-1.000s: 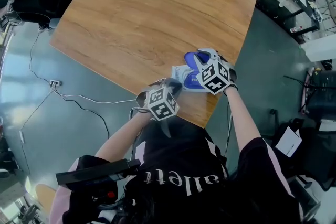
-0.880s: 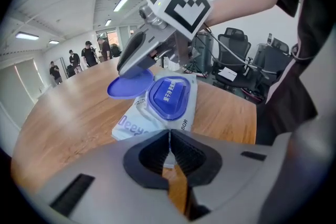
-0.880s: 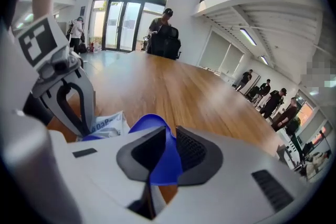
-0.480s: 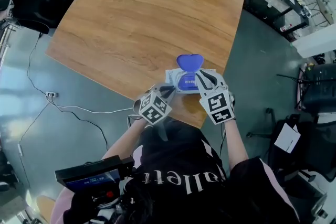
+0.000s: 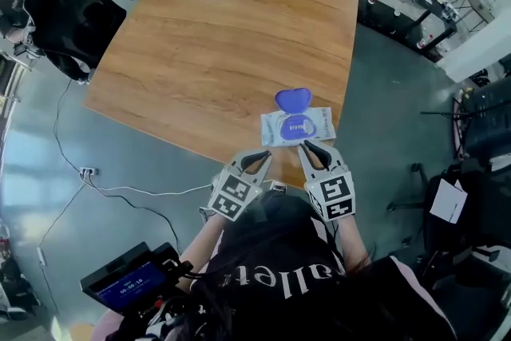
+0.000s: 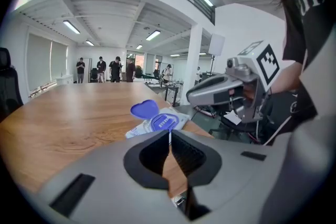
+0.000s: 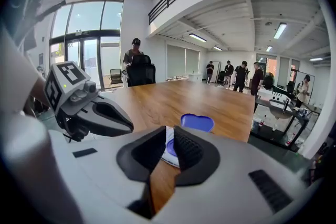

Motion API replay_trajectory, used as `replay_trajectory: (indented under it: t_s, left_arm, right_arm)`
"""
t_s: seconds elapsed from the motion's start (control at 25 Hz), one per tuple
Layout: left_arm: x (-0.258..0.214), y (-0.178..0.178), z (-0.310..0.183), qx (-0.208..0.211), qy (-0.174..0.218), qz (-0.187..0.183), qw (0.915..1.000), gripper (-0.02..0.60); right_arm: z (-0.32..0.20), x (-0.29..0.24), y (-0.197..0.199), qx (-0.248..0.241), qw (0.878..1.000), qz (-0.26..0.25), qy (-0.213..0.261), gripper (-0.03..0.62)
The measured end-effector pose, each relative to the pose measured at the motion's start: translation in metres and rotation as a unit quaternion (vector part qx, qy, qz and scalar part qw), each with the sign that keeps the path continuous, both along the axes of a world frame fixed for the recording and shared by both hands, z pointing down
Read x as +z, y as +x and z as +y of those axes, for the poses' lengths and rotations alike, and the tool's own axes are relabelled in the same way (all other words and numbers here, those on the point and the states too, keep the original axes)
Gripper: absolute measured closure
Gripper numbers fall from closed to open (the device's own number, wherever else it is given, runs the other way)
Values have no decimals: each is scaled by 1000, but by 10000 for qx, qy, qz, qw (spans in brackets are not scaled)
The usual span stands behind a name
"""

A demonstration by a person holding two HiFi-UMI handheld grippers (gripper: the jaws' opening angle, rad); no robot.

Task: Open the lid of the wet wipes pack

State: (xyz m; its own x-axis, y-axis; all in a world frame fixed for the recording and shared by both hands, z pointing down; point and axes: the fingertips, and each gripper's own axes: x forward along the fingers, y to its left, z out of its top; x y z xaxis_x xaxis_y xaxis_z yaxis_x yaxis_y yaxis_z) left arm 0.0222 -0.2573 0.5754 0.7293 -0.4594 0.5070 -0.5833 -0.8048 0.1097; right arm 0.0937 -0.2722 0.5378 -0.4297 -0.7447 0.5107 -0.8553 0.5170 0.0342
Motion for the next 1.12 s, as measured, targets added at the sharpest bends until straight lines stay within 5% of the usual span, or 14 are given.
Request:
replay_trajectory:
  t_s: [0.36, 0.72, 1.12]
  left_arm:
    - [-69, -44, 52, 111, -36, 941, 9955, 569]
    - [-63, -93, 128, 664, -46, 885, 9938, 569]
    - [-72, -102, 170, 978, -179, 1175, 9881, 569]
  right_arm:
    - [52, -8, -43, 994, 9927, -667, -146, 548]
    - [120, -19, -60, 1721, 9802, -970, 114, 548]
    - [188, -22, -87, 2135, 9720, -977, 49, 548]
